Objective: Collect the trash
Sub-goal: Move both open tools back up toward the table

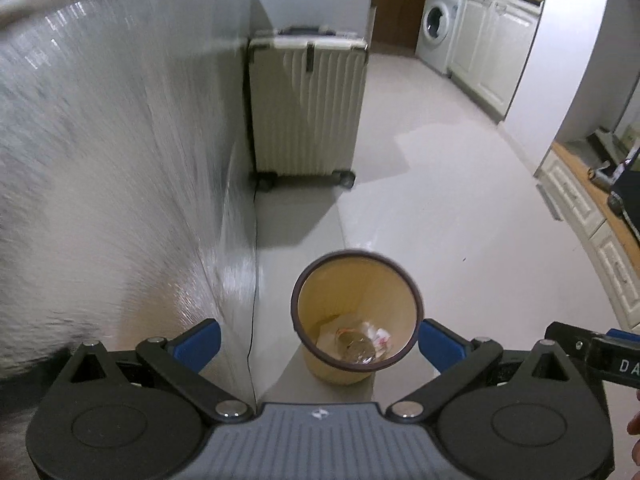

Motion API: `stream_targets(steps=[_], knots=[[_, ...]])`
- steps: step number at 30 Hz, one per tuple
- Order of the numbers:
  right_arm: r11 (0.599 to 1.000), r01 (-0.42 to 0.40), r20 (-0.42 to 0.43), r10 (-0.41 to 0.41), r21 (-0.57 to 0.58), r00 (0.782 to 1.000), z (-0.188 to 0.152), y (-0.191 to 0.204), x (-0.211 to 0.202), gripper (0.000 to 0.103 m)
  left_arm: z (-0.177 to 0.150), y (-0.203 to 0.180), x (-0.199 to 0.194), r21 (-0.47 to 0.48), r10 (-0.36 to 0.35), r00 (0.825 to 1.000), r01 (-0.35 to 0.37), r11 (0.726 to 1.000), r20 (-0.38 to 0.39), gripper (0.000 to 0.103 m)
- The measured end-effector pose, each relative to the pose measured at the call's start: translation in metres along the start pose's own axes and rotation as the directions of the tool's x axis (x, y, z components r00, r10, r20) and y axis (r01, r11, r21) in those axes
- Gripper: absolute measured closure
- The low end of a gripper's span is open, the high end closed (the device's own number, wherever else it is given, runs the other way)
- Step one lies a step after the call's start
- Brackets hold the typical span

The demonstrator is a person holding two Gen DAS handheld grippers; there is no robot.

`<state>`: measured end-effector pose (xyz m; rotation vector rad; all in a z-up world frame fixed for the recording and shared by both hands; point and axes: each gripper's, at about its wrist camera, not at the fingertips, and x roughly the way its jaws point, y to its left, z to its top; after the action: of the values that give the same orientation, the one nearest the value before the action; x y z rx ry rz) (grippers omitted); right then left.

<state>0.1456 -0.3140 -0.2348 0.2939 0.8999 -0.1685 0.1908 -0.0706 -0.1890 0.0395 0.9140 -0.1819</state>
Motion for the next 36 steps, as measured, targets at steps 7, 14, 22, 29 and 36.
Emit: stream_targets(steps=[7,14,22,29,36], knots=[[1.0,0.0,0.087,0.001,-0.016,0.996,0.007,0.0,-0.062,0.0,0.008,-0.007,-0.06,0.019,-0.037,0.993,0.035,0.999,0.115,0.0],[1.0,-0.006,0.215,0.008,-0.012,0.977,0.014,-0.004,-0.131,0.0,0.01,-0.015,-0.125,0.059,-0.074,0.973,0.062,0.996,0.22,0.0],[0.999,-0.032,0.341,0.045,-0.043,0.939,0.021,0.008,-0.193,0.0,0.016,-0.011,-0.195,0.064,-0.077,0.932,0.058,0.996,0.353,0.0],[0.995,-0.055,0.425,0.086,-0.085,0.901,0.03,0.032,-0.23,0.0,0.023,0.022,-0.238,0.017,-0.043,0.895,0.04,0.999,0.444,0.0],[0.984,-0.107,0.474,0.163,-0.144,0.865,0.048,0.08,-0.248,0.0,0.035,0.085,-0.262,-0.05,0.02,0.871,0.006,0.999,0.491,0.0]])
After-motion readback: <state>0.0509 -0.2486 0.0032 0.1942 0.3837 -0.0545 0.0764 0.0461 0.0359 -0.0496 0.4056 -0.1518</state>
